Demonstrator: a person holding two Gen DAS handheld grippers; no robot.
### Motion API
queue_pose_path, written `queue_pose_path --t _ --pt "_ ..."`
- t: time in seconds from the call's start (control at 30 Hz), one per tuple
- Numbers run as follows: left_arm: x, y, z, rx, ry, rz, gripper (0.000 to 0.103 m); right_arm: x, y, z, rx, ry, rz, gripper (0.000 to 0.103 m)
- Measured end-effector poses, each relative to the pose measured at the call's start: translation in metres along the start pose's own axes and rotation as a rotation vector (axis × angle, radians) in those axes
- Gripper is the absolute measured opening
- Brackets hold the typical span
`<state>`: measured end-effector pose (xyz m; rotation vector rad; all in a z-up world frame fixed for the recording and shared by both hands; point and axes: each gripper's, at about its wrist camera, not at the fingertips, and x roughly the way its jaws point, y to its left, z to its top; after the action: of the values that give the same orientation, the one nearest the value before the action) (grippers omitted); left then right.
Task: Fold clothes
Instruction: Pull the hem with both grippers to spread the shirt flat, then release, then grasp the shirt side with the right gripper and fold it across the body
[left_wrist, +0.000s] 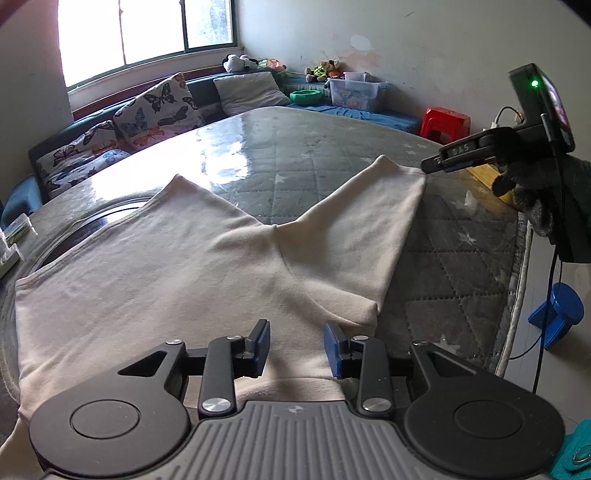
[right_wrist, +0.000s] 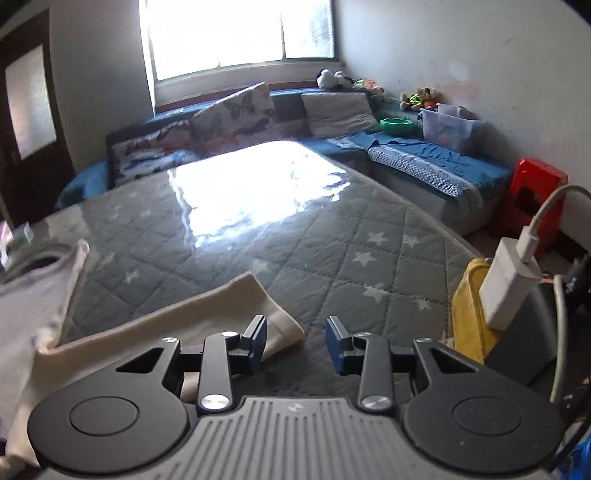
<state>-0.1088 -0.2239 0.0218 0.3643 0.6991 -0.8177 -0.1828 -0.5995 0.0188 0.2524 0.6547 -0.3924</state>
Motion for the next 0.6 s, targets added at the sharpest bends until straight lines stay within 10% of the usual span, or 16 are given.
queue_pose_path --t 0.27,0.37,0.6 --pt "0.000 -0.002 0.001 -0.002 -0.008 0.003 0.037 0.022 0.010 -0.003 0.005 0.038 0.006 0.035" --pt "0.000 -0.001 0.001 -0.001 -0.006 0.007 0.037 0.027 0.020 -0.007 -0.035 0.009 -0.007 0.010" --pt "0.002 -0.003 0.000 0.006 0.000 0.011 0.037 0.031 0.017 0.003 -0.037 -0.019 -0.002 0.008"
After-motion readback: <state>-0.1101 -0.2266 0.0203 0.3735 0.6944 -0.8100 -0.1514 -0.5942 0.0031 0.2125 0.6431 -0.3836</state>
